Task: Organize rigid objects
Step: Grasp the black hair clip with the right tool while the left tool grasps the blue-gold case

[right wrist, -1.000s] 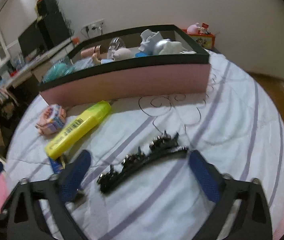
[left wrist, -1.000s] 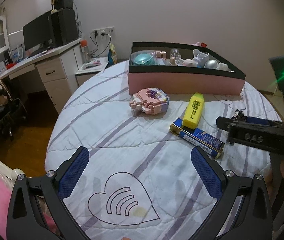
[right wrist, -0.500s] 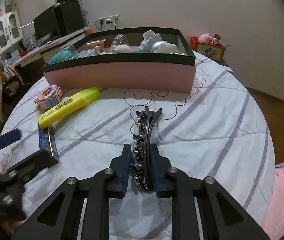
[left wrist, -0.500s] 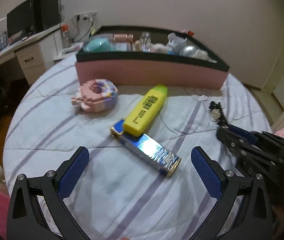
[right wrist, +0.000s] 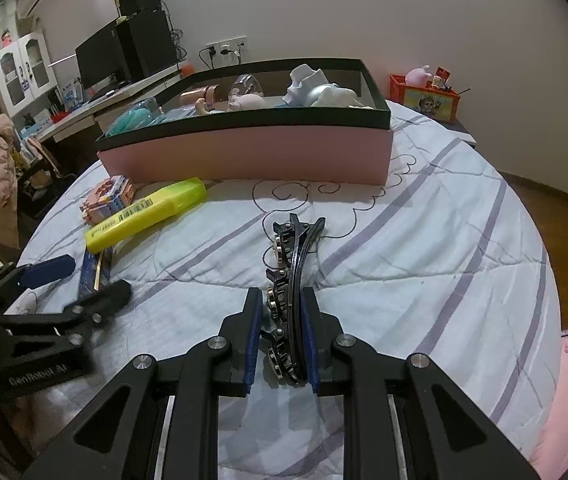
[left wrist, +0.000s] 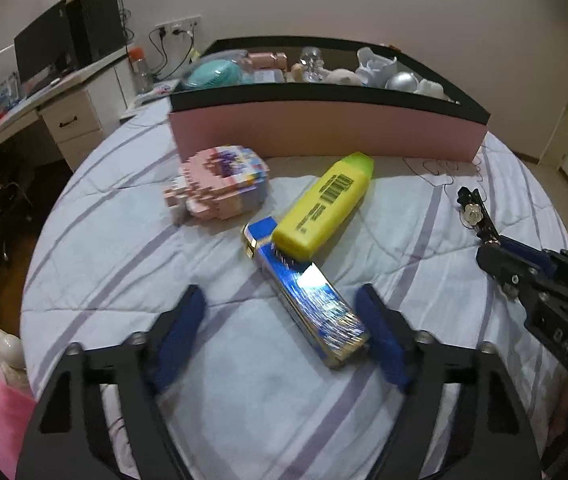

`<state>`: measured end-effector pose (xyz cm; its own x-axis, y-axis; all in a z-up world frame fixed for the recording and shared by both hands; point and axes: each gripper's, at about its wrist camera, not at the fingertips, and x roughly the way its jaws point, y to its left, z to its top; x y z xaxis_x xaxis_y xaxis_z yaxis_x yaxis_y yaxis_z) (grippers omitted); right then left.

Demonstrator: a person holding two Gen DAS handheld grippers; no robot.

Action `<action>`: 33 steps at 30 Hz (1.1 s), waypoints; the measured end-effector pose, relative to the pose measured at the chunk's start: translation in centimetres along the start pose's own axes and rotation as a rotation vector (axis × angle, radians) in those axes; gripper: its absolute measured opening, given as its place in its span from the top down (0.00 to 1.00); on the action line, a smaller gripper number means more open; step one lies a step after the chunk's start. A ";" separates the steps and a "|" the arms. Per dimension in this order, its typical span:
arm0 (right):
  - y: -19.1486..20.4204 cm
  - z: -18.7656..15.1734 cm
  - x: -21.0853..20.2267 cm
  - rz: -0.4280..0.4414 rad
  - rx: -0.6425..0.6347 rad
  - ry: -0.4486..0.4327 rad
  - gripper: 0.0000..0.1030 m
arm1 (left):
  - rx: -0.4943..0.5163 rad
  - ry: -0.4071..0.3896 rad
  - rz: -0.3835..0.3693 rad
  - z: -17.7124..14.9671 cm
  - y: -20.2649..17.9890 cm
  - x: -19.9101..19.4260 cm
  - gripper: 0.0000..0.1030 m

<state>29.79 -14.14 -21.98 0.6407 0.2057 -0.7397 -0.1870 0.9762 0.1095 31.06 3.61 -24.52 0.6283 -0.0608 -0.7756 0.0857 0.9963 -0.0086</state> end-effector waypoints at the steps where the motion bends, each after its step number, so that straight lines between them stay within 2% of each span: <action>1: 0.2 0.0 0.0 -0.005 -0.005 -0.001 0.82 | 0.002 -0.006 0.000 -0.2 0.3 -0.3 0.44; 4: 0.7 -0.3 -0.3 -0.003 -0.015 0.000 0.82 | -0.005 -0.017 -0.012 -0.9 1.9 -1.2 0.65; 6: 1.1 -0.5 -0.4 0.008 -0.019 0.004 0.82 | -0.022 -0.016 -0.009 -1.3 2.8 -1.6 0.74; 9: 1.8 -1.0 -0.8 0.033 -0.033 0.017 0.82 | -0.006 -0.015 0.021 -1.9 3.4 -2.2 0.74; 11: 2.3 -1.3 -1.1 0.055 -0.038 0.021 0.82 | -0.011 -0.027 0.008 -2.2 3.7 -2.4 0.73; 14: 2.6 -1.5 -1.0 0.038 -0.046 0.018 0.82 | -0.018 -0.027 -0.003 -1.8 3.8 -2.0 0.69; 16: 2.6 -1.3 -0.8 0.031 -0.036 0.011 0.81 | -0.026 -0.023 -0.019 -1.5 3.8 -1.6 0.55; 18: 2.7 -1.1 -0.6 0.021 -0.037 0.007 0.81 | -0.026 -0.023 -0.033 -1.2 3.5 -1.2 0.47; 20: 2.9 -1.0 -0.4 0.011 -0.041 0.002 0.81 | -0.008 -0.032 -0.019 -1.1 3.1 -0.9 0.47; 22: 2.9 -0.8 -0.2 -0.002 -0.040 -0.003 0.81 | 0.007 -0.050 -0.015 -1.0 2.8 -0.8 0.57; 23: 2.9 -0.7 -0.1 -0.007 -0.041 -0.002 0.81 | 0.013 -0.054 -0.021 -1.0 2.8 -0.7 0.58; 25: 3.0 -0.5 0.2 -0.018 -0.047 0.001 0.80 | 0.021 -0.064 -0.031 -1.0 2.7 -0.7 0.71; 28: 3.1 -0.2 0.4 -0.039 -0.048 0.005 0.74 | 0.036 -0.074 -0.037 -1.0 2.5 -0.8 0.76; 33: 3.5 0.2 0.7 -0.066 -0.080 0.021 0.73 | 0.041 -0.079 -0.031 -1.1 2.3 -1.0 0.80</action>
<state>29.73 -10.52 -22.04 0.6377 0.1388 -0.7577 -0.2040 0.9789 0.0076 29.79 6.07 -24.40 0.6841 -0.0978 -0.7228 0.1363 0.9907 -0.0050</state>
